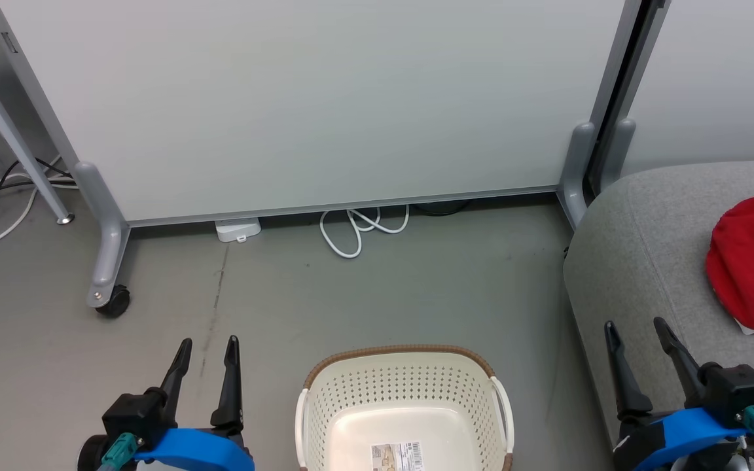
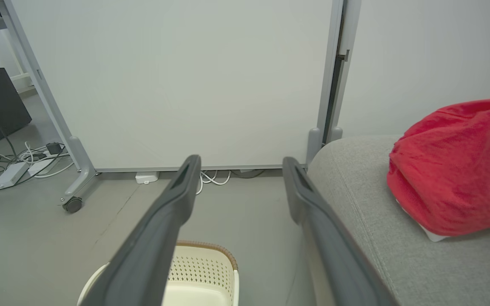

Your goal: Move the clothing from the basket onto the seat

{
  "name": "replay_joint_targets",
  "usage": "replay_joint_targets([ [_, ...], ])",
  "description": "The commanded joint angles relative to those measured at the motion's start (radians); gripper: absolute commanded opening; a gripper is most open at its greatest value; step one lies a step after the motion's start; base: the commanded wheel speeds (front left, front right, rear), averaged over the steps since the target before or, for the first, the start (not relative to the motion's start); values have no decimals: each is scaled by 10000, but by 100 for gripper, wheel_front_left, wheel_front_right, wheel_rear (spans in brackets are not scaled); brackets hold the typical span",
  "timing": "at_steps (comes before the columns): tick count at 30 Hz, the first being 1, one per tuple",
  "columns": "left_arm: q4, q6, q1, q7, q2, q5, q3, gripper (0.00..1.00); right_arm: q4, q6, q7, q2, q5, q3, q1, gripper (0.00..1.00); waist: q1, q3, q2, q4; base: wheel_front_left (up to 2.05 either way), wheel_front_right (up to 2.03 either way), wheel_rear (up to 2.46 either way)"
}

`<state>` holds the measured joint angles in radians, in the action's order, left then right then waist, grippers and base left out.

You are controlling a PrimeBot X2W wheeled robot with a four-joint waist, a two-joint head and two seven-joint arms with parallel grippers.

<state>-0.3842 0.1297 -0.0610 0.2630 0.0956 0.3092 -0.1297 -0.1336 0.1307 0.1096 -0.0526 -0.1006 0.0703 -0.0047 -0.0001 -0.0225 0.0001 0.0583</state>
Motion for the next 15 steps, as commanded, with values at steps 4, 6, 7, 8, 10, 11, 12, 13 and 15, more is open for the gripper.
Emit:
replay_joint_targets([
  [4,-59,6,106,25,48,97,-45,100,-71,1,36,29,-189,-58,149,100,1,-13,-1,-43,0,0,0],
  [6,-75,6,107,25,76,136,-68,100,-103,1,58,29,-240,-121,135,100,1,-16,-1,-55,0,0,0],
  [7,-83,6,98,25,85,156,-82,100,-120,1,68,29,-272,-143,121,100,1,-14,-1,-58,0,0,0],
  [8,-87,6,90,25,77,146,-103,100,-141,1,78,28,-275,-160,109,100,1,-15,-1,-57,0,0,0],
  [10,-96,6,71,25,67,134,-131,100,-177,1,89,29,-306,-212,81,100,1,-19,-1,-52,0,0,0],
  [11,-98,6,64,25,62,137,-142,100,-200,1,91,29,-317,-236,65,100,1,-21,-1,-53,0,0,0],
  [12,-96,6,66,25,56,133,-153,100,-221,1,83,29,-352,-255,48,100,1,-23,-1,-56,0,0,0],
  [13,-96,6,65,25,50,129,-162,100,-238,1,92,28,-351,-269,34,100,1,-23,-1,-58,0,0,0],
  [15,-107,6,57,25,56,124,-176,100,-277,1,105,28,-373,-306,-2,100,1,-20,-1,-67,0,0,0],
])
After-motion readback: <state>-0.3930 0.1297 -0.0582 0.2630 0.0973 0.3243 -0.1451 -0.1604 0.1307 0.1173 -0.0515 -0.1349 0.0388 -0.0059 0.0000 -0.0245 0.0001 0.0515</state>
